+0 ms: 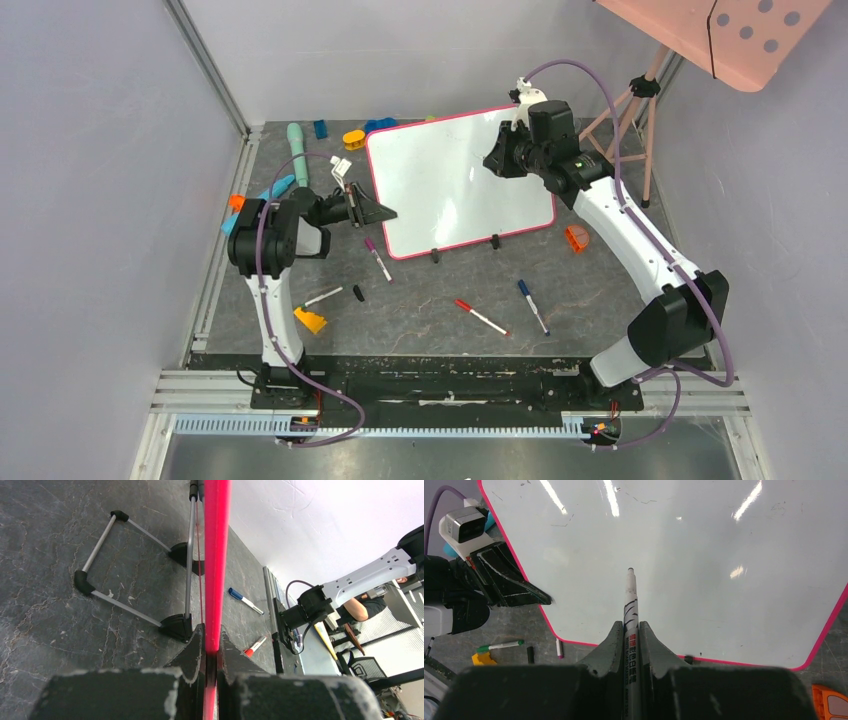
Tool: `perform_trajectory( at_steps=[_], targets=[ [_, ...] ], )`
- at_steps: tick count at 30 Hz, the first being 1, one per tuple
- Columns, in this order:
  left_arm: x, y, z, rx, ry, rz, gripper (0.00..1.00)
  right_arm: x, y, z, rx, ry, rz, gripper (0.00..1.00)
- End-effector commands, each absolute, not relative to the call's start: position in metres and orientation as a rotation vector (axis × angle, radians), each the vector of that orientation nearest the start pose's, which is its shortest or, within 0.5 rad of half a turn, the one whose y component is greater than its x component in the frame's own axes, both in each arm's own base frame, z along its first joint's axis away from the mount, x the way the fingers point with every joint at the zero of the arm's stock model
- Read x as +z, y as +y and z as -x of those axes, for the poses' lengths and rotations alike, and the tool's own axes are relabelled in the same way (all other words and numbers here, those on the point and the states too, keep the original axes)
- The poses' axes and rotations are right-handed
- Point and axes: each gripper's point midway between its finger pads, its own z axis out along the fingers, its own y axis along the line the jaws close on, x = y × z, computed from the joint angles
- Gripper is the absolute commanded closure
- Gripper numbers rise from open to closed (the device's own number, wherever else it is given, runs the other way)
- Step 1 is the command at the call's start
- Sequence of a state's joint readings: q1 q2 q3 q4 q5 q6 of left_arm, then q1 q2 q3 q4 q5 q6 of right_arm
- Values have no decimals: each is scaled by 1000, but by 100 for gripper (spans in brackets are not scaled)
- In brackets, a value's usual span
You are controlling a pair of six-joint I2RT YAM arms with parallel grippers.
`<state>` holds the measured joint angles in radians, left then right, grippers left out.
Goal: Write a sentence on the whiteboard
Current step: Adjust the whiteboard at the center of the board.
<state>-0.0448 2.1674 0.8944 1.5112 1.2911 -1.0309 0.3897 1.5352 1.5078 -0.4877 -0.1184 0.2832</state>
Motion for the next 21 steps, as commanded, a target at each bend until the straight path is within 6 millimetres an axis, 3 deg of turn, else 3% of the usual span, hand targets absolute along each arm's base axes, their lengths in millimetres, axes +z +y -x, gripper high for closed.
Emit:
perform_trajectory(
  at_steps=[1,7,15,16,19,21],
  targets=[
    [140,-190,-369,-1672,1678,-541,98,294,199,-402,534,2058,199,100],
    [150,-189,-369,-1678,1674,-551,98,294,200,-403,537,2059,200,100],
    [133,-187,-367,-1695,1711,-476,98,295,200,-404,542,2056,196,100],
    [133,-186,-367,-1690,1709,-474,94,295,200,-404,542,2057,195,100],
    [134,-185,-369,-1687,1708,-471,66,295,201,-403,546,2057,194,100],
    [134,-184,-370,-1680,1704,-469,62,295,201,-404,548,2057,193,100]
  ],
)
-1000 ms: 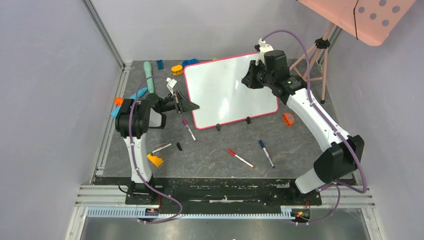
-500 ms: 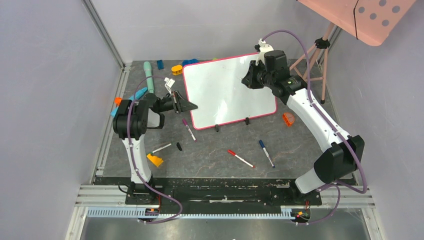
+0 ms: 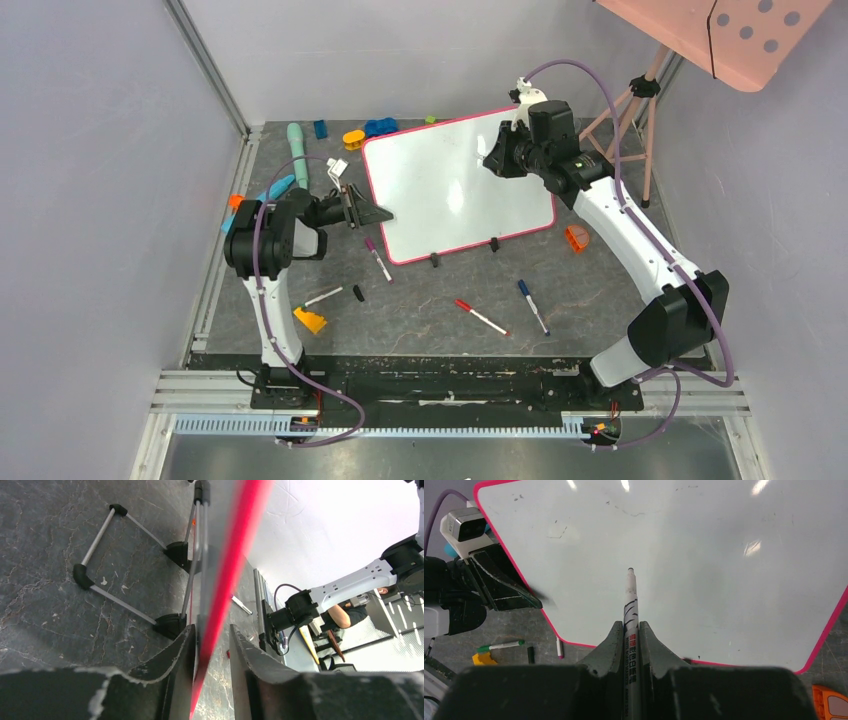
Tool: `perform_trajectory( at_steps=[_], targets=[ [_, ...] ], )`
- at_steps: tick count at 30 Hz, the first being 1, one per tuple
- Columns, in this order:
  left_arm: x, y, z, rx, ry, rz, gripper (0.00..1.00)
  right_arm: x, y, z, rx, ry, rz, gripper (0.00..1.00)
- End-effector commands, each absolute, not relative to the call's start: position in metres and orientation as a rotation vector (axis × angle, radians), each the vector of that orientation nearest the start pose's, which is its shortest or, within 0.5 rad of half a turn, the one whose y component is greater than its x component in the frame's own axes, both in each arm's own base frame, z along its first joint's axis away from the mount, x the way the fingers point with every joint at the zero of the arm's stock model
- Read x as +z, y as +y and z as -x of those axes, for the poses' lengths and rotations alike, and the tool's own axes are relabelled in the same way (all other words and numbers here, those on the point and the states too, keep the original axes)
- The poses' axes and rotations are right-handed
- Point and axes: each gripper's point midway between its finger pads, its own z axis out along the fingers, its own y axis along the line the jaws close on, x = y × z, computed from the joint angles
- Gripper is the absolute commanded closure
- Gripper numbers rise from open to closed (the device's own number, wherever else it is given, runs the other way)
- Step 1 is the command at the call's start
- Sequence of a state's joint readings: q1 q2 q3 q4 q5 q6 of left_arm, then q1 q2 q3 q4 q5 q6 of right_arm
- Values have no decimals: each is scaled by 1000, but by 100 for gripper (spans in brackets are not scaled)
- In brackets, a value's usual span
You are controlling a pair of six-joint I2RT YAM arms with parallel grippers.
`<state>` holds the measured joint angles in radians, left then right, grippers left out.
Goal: Write a sentence on the whiteboard
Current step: Adjust the whiteboard at the center of the board.
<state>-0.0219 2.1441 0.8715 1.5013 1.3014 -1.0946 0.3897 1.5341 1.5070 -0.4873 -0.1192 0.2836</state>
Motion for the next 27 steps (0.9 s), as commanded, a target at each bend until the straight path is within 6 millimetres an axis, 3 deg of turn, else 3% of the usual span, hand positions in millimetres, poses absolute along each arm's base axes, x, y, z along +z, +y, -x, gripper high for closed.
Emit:
perform_trajectory(
  at_steps=[1,8,13,15,18,22,27],
  targets=[
    [134,-184,-370,-1675,1701,-468,58,295,201,-404,549,2057,191,100],
    [135,-180,-377,-1648,1686,-453,44,296,202,-404,557,2056,187,100],
    [150,-180,-389,-1636,1649,-512,25,297,202,-404,561,2051,181,100],
    [156,-180,-394,-1629,1635,-532,23,298,202,-405,563,2047,179,100],
    [159,-180,-401,-1622,1623,-526,25,300,203,-406,566,2039,178,100],
    [159,-180,-407,-1606,1610,-521,46,300,204,-406,567,2036,176,100],
    [164,-180,-412,-1588,1588,-541,54,300,204,-406,568,2036,175,100]
  ],
)
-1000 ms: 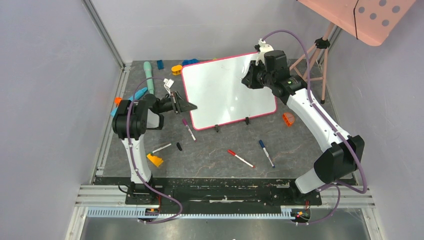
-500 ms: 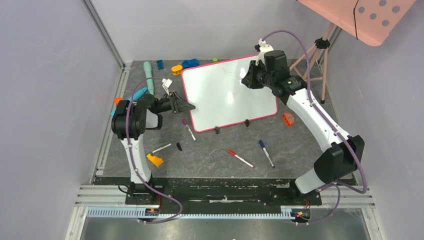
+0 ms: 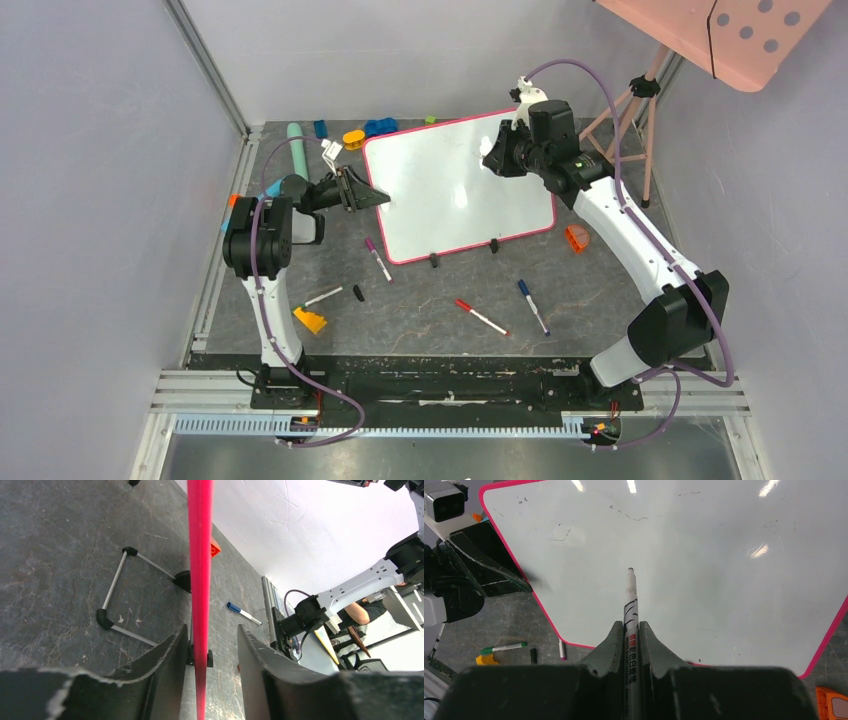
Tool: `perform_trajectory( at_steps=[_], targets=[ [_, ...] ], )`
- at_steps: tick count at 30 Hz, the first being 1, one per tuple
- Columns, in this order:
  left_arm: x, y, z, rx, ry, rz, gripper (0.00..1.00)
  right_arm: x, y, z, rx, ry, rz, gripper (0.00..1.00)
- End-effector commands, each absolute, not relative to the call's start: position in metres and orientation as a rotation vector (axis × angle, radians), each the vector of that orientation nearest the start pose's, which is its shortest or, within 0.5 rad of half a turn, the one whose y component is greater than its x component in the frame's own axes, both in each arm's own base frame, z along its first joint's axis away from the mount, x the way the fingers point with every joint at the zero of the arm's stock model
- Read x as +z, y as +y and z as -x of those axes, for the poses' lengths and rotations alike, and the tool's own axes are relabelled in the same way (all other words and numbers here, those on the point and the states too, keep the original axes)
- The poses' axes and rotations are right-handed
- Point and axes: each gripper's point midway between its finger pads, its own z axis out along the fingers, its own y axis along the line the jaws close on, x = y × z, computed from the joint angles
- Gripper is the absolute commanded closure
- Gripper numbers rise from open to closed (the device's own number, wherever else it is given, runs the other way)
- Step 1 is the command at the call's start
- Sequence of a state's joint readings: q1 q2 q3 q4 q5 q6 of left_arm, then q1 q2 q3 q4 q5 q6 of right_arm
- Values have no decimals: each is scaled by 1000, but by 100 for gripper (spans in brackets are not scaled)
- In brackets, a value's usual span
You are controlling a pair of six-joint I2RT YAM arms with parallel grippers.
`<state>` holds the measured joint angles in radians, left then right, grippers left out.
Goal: Write a sentence on the whiteboard
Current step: Adjust the whiteboard at the center of the board.
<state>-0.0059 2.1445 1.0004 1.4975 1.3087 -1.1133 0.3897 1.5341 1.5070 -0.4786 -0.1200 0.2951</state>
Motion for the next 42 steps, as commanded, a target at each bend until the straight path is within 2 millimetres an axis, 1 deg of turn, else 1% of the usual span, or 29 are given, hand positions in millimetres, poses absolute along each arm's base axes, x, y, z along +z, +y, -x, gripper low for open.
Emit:
perform_trajectory(
  at_steps=[1,5,6,7,14,20,24,31,35,39,42],
  targets=[
    [165,-180,-413,-1585,1585,-543,58,300,204,-406,569,2039,175,100],
    [167,-180,-415,-1578,1577,-543,84,299,203,-406,567,2040,175,100],
    [168,-169,-419,-1558,1575,-525,92,300,203,-406,568,2038,174,100],
    [168,-166,-419,-1552,1576,-524,98,300,203,-406,567,2037,175,100],
    [169,-156,-421,-1538,1580,-500,98,301,204,-407,570,2035,175,100],
    [174,-153,-416,-1531,1576,-549,98,302,205,-408,573,2033,177,100],
    [174,-149,-414,-1528,1582,-557,98,302,206,-408,576,2032,180,100],
    [170,-151,-403,-1551,1606,-553,98,302,206,-409,575,2029,181,100],
    [165,-152,-399,-1584,1634,-523,98,302,207,-408,590,2025,175,100],
    [164,-156,-390,-1601,1646,-540,98,301,208,-406,600,2023,171,100],
    [163,-157,-388,-1608,1650,-544,98,300,207,-404,607,2023,164,100]
  ],
)
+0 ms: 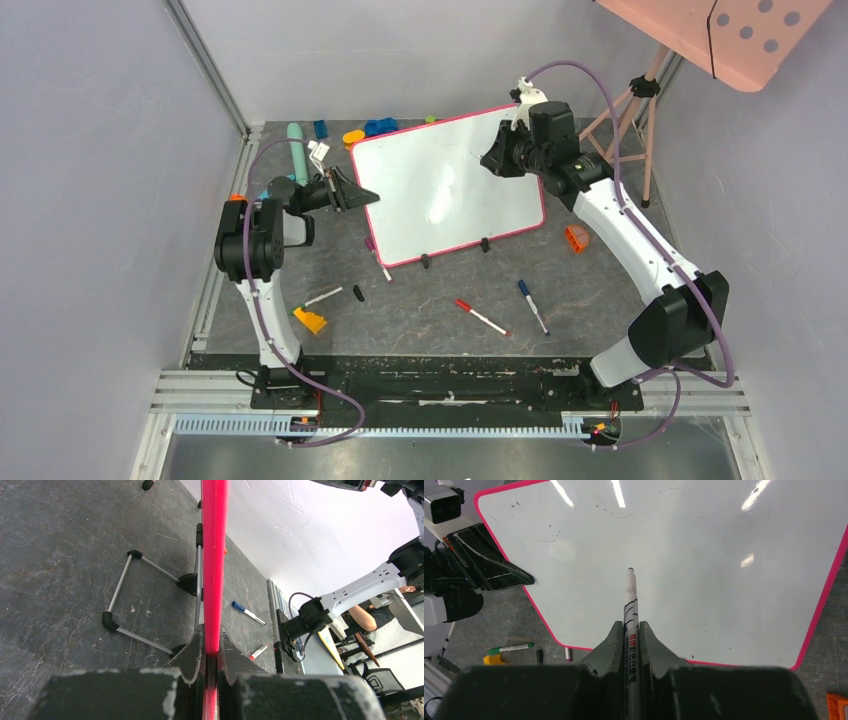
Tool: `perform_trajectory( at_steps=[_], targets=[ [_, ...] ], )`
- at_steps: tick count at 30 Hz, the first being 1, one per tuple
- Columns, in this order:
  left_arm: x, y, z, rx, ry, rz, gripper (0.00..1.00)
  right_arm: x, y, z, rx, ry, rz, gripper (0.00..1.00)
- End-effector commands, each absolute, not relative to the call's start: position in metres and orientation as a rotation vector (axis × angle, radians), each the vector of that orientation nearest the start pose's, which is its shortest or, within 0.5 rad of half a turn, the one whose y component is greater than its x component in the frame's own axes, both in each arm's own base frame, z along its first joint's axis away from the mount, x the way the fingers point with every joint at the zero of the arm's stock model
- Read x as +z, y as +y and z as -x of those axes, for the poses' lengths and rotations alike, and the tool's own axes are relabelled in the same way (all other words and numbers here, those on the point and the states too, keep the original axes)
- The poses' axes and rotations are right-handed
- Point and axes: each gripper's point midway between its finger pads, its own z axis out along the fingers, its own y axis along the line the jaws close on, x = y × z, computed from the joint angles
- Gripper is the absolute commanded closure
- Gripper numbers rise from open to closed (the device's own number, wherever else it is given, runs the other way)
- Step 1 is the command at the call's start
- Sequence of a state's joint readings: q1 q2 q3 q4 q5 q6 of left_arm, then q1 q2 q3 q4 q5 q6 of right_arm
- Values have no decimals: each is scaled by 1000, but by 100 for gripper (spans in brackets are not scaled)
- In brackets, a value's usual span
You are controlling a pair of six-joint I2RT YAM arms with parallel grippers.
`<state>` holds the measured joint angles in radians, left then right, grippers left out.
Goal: Write a sentence on the whiteboard
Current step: Adjust the whiteboard at the center of the board.
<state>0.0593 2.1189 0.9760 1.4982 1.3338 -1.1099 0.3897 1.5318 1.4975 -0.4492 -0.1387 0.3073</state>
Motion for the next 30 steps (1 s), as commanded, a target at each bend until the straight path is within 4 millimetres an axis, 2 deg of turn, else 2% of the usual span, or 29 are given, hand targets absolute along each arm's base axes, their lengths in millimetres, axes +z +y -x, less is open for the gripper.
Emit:
perform_trajectory(
  at_steps=[1,7,10,13,19,26,28,30],
  targets=[
    [162,-158,-388,-1611,1652,-546,98,299,207,-403,609,2022,161,100],
    [162,-167,-384,-1640,1660,-591,98,300,207,-402,612,2019,158,100],
    [162,-174,-379,-1665,1668,-653,98,301,206,-402,610,2015,155,100],
    [161,-190,-369,-1699,1669,-718,98,302,206,-402,609,2012,153,100],
    [159,-200,-360,-1738,1685,-763,98,306,206,-402,613,1999,156,100],
    [158,-203,-367,-1719,1668,-645,97,311,207,-397,629,1990,169,100],
    [158,-203,-367,-1710,1661,-638,87,313,206,-394,632,1982,172,100],
    [160,-203,-368,-1702,1653,-630,71,316,206,-391,635,1976,177,100]
  ],
)
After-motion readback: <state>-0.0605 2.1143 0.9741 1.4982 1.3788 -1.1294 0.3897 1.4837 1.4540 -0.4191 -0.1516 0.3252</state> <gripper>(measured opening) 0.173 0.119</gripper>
